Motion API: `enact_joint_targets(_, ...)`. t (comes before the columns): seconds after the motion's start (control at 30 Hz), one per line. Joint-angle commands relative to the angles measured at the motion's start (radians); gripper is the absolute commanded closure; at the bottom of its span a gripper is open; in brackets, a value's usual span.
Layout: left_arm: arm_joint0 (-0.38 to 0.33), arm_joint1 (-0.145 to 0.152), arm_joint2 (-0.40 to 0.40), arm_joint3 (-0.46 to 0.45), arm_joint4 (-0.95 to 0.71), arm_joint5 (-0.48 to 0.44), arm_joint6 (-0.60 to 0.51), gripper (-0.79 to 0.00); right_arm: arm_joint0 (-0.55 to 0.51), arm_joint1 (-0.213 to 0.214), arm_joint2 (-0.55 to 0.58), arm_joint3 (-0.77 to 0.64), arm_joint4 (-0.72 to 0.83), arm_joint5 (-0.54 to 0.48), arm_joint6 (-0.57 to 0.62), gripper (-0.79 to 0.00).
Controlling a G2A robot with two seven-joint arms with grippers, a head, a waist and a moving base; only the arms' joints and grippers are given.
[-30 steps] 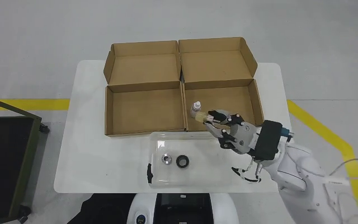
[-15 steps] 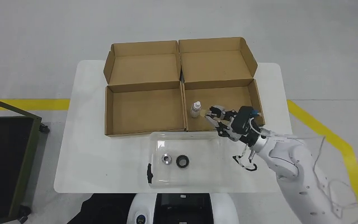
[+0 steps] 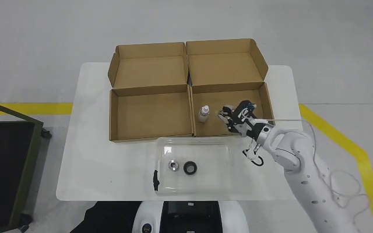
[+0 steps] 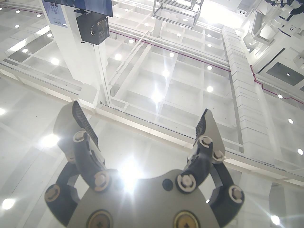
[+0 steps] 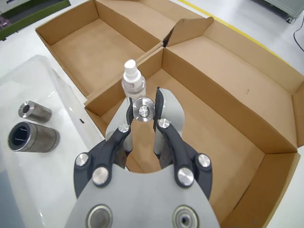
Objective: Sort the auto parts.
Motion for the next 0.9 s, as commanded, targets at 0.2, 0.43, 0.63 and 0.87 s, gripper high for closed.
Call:
enact_joint_targets(0.2, 0.0, 0.0, 0.0, 0.0, 0.0, 0.0, 0.0, -0.785, 0.065, -0.008, -0.054, 0.076, -0.079, 0.038, 0.065, 0.0)
enact_joint_targets(0.43, 0.0, 0.0, 0.0, 0.0, 0.0, 0.0, 0.0, -0.785, 0.109, -0.018, -0.099, 0.126, -0.106, 0.052, 0.09, 0.0)
enact_joint_targets(0.63, 0.0, 0.0, 0.0, 0.0, 0.0, 0.0, 0.0, -0.785, 0.149, -0.028, -0.14, 0.185, -0.107, 0.057, 0.111, -0.049)
enact_joint_targets(0.87, 0.0, 0.0, 0.0, 0.0, 0.0, 0.0, 0.0, -0.785, 0.175, -0.036, -0.163, 0.214, -0.11, 0.064, 0.118, -0.252)
